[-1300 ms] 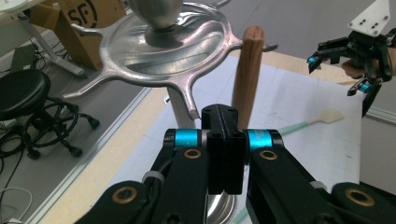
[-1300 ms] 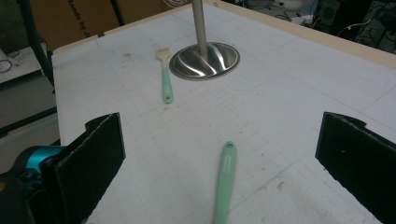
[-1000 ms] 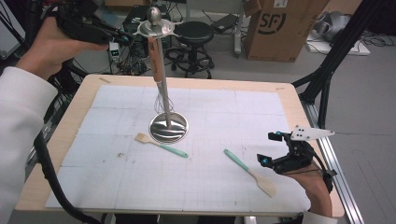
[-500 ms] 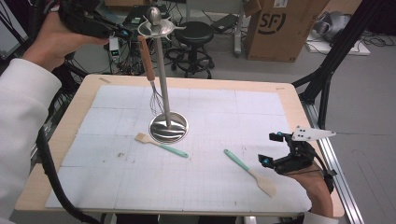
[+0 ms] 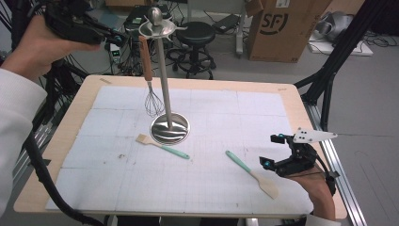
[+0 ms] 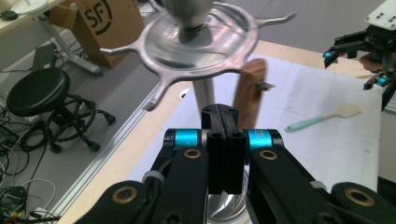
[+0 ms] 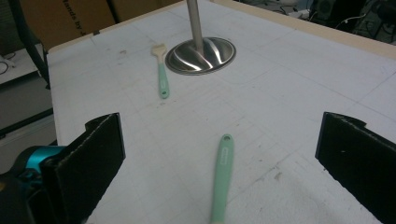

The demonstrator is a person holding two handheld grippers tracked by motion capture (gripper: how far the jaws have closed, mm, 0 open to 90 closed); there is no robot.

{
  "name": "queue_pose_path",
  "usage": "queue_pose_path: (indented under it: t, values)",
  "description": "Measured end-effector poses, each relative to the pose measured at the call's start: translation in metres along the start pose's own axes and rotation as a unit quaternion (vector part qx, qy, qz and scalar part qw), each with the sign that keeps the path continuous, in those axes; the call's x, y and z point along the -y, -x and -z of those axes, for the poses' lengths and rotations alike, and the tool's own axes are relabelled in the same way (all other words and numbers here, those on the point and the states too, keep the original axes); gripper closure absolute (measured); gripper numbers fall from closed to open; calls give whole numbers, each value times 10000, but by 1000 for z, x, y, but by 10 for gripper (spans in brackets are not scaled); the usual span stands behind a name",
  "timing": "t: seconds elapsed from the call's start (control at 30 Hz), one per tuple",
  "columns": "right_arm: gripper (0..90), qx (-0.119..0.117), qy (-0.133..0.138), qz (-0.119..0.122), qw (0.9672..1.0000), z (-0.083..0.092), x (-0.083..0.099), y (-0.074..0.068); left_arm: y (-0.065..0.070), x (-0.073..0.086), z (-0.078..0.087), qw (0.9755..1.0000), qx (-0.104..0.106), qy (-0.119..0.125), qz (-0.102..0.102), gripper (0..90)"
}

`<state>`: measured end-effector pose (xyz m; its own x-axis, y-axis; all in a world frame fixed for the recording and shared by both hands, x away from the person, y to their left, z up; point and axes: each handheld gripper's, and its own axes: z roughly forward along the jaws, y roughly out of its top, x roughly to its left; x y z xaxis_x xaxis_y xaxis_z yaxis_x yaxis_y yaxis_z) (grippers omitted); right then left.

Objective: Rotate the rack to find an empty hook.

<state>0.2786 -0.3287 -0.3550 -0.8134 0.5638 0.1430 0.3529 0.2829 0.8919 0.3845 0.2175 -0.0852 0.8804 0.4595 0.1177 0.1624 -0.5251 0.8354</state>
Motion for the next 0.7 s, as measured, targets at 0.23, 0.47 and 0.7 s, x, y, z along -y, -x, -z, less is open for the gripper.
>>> queue_pose_path:
  t: [0.23, 0.47, 0.7]
  values:
    - [4, -23, 13, 86, 10000, 1, -4, -6, 24, 0, 11, 9999, 33, 102, -67, 900]
    - [4, -28, 1, 132, 9999, 0, -5, -8, 42, 0, 13, 9999, 4, 49, -124, 900]
    - [4, -72, 11, 138, 9999, -3, -7, -11, 53, -6, 9, 9998, 20, 35, -174, 900]
